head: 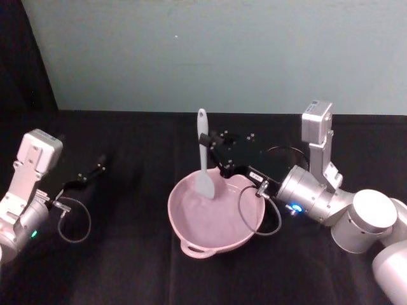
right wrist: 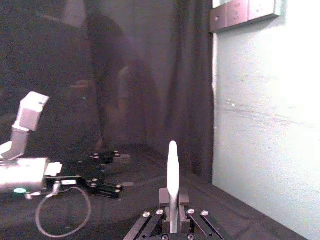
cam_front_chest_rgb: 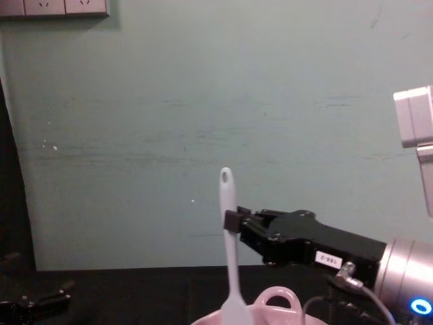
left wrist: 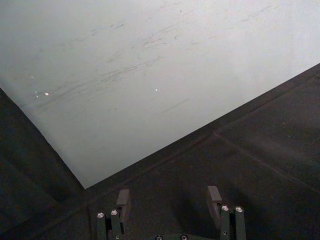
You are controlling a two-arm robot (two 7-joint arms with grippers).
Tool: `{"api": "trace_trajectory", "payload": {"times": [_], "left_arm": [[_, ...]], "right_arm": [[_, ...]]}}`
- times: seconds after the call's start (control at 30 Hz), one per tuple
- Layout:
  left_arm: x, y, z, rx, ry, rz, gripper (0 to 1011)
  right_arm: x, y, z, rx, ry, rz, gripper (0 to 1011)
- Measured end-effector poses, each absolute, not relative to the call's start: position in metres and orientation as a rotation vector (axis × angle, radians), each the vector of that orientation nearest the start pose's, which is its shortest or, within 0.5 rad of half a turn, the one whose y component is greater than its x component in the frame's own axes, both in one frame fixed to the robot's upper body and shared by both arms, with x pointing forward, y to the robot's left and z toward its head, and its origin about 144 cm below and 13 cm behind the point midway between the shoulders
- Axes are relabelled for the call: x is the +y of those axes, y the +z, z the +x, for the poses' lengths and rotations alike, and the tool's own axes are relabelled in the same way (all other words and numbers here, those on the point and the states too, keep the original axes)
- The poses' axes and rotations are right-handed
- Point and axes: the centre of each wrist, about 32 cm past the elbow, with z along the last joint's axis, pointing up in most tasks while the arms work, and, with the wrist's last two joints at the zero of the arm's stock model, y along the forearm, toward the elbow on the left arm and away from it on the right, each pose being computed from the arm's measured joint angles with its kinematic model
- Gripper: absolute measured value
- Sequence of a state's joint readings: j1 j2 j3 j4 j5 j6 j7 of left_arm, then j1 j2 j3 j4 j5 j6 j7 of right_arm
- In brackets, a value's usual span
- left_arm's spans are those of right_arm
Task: Use the one hand to pick up the spoon and stir the clear water in the bowl.
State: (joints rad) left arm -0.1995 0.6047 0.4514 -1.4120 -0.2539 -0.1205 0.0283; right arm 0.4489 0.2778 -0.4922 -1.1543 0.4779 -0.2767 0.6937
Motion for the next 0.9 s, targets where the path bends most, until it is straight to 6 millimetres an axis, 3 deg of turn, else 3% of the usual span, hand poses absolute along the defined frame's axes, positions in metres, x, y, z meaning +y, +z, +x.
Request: {"api": "trace_trajectory", "payload": {"times": [0.27,0.53,0.9], "left_arm": [[0.31,1.14,0.489,-0.285,1.248,0.304,1005],[0.31,1.14,0.489,-0.285,1.248,0.305,1005],[0.31,1.14,0.489,-0.285,1.248,0.305,1005]], "right_arm": [[-0.228,1.156,0.562,-0.141,-0.639,0.113,108],[-0.246,1.159,0.546,-0.139,-0.681,0.102,108],[-0.238,1.162,0.524,-0.13,-0.626,0.114,108]]}}
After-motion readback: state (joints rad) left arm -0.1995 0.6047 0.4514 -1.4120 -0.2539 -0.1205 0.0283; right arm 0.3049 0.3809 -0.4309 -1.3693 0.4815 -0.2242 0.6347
